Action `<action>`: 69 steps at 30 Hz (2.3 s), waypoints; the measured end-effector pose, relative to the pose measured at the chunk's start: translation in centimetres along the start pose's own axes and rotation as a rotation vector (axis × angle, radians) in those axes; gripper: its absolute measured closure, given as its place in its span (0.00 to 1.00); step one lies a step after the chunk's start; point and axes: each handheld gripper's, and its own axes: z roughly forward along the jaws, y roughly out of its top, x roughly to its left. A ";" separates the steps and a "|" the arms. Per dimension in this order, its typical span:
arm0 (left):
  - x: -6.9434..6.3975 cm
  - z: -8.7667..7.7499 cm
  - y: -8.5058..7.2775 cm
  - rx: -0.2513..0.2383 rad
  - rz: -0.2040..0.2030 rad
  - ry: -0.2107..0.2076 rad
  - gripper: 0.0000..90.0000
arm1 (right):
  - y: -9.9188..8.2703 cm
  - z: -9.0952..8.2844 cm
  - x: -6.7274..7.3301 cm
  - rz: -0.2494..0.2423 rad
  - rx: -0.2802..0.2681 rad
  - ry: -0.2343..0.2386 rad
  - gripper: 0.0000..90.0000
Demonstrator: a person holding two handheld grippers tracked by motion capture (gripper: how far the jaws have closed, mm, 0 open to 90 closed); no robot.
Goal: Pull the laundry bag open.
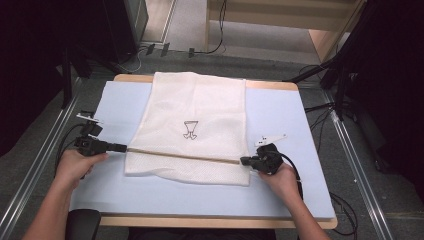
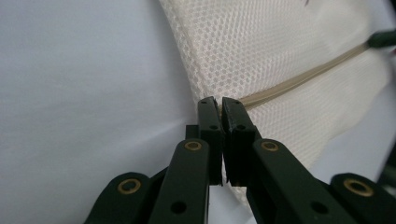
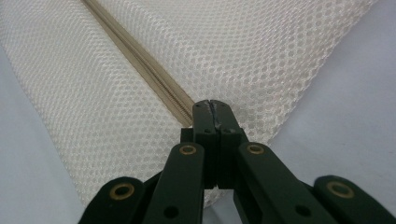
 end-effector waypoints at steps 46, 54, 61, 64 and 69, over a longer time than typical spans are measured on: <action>-0.2 -0.8 -2.4 -0.117 0.066 0.007 0.51 | 1.1 -2.0 -0.6 0.035 -0.078 -0.014 0.64; 0.3 -1.1 -2.3 -0.171 0.102 0.097 0.40 | 0.3 -3.1 -2.4 0.056 -0.112 -0.097 0.49; 0.8 -1.2 -2.1 -0.186 0.098 0.136 0.36 | -0.6 -4.0 -4.0 0.086 -0.136 -0.154 0.45; 0.9 -1.1 -2.0 -0.174 0.104 0.152 0.35 | -0.8 -4.0 -4.3 0.098 -0.138 -0.164 0.44; 1.0 -1.0 -1.7 -0.183 0.097 0.158 0.34 | -1.2 -4.0 -4.5 0.107 -0.128 -0.174 0.42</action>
